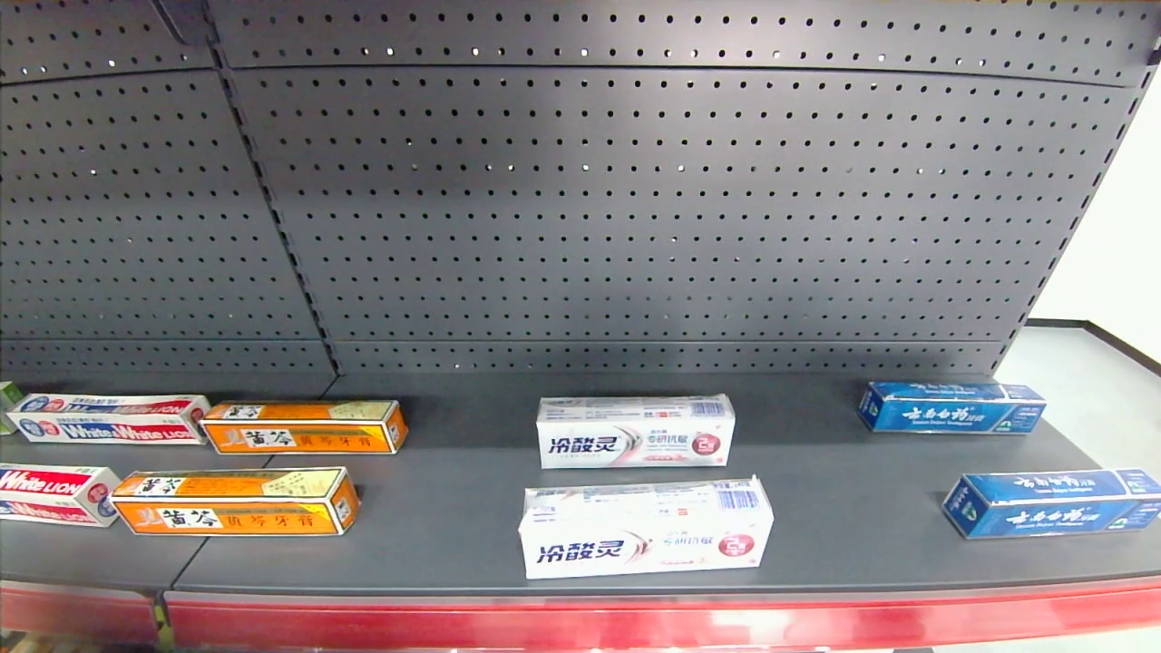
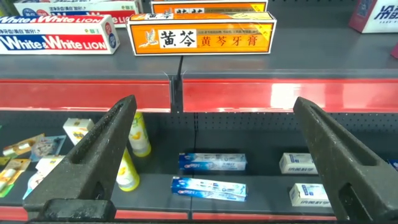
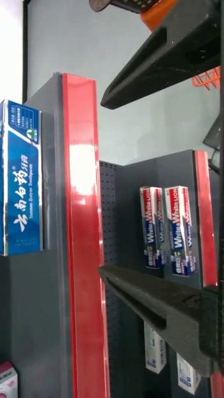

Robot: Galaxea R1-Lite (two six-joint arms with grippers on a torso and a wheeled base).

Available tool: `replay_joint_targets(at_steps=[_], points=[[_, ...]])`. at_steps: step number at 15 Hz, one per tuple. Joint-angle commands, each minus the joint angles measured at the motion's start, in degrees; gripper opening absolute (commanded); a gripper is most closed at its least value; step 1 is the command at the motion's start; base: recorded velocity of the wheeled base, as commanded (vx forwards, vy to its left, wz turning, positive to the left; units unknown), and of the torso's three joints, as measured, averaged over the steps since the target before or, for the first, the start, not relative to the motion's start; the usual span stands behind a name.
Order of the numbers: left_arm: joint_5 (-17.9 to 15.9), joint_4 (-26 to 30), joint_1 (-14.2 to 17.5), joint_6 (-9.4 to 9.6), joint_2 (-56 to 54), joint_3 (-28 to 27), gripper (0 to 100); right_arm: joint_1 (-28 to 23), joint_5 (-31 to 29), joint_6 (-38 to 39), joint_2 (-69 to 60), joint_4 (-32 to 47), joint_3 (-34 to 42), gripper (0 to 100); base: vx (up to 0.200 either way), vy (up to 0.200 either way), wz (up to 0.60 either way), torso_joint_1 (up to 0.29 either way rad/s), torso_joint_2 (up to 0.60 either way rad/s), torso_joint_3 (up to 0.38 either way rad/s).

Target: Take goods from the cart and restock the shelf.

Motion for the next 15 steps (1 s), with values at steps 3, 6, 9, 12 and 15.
replay_joint_targets(at_steps=[3,6,9,12,15], points=[[-0.29,0.08,0.01,0.05,-0.02,-0.01,100,5.69,-0.01,-0.04,-3.76,0.02,-0.04,100,0.000,0.000,0.00,0.000,0.00,0.000],[-0.64,0.08,0.01,0.13,-0.02,-0.01,100,5.51,-0.01,0.04,-4.82,-0.15,0.05,100,0.000,0.000,0.00,0.000,0.00,0.000],[-0.73,0.08,-0.07,0.13,-0.02,-0.01,100,5.51,-0.01,0.04,-4.82,-0.15,0.05,100,0.000,0.000,0.00,0.000,0.00,0.000],[-0.64,-0.01,-0.07,-0.04,-0.02,-0.01,100,5.51,-0.01,0.04,-4.82,-0.15,0.05,100,0.000,0.000,0.00,0.000,0.00,0.000],[-0.73,-0.01,-0.07,0.05,-0.02,-0.01,100,5.51,-0.01,0.04,-4.82,-0.15,0.05,100,0.000,0.000,0.00,0.000,0.00,0.000]])
